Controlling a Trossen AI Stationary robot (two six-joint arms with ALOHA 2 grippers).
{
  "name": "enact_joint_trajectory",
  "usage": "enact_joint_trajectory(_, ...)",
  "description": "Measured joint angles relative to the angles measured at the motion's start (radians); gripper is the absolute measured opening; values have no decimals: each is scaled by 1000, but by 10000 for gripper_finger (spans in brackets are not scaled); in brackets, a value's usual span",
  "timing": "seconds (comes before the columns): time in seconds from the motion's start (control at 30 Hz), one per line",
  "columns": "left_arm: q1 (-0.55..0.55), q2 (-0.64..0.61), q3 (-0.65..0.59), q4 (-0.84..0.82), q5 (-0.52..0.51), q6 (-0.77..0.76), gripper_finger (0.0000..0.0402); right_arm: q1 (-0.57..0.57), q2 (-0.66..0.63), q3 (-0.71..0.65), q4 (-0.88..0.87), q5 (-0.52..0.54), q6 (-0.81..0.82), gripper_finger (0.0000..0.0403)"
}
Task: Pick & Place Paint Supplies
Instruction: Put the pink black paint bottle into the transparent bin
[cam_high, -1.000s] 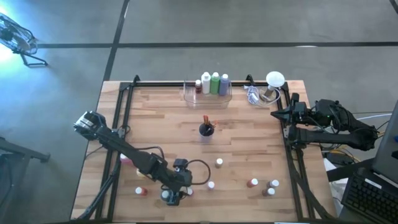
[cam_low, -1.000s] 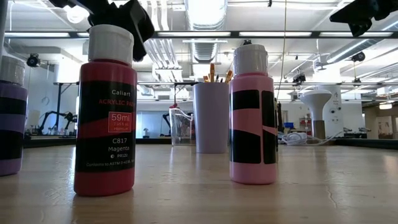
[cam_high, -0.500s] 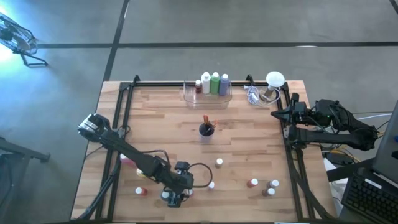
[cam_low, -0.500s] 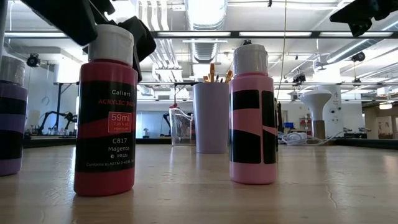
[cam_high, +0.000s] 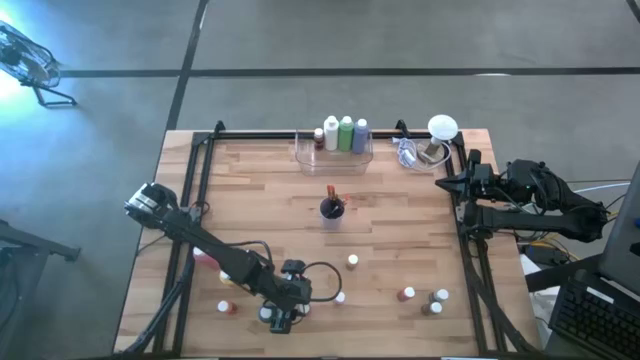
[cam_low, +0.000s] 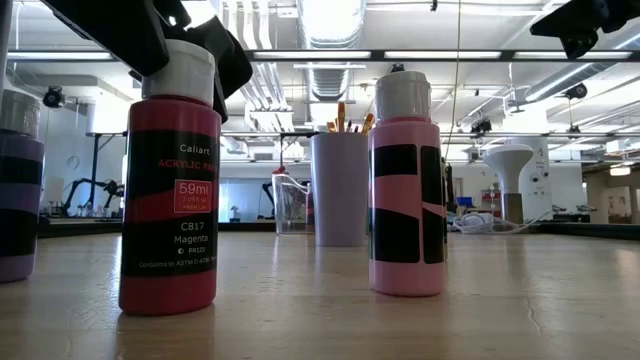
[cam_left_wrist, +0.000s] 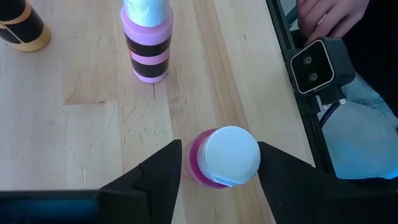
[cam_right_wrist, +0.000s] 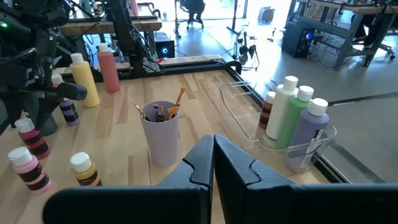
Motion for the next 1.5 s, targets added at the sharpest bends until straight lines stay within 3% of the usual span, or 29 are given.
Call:
enact_joint_trajectory(0.53, 0, -2, 0, 9, -2, 62, 124, 0, 0, 0, 0, 0, -1, 8)
enact_joint_trajectory(1.0, 9, -3, 27, -10, -8, 81, 126, 0, 0, 0, 0, 0, -1, 8)
enact_joint_trajectory(1.2, 25, -6, 76, -115, -33, 89, 126, 0, 0, 0, 0, 0, 0, 8)
enact_joint_trajectory(1.5, 71, -54, 138, -347, -179, 77, 126, 0, 0, 0, 0, 0, 0, 8)
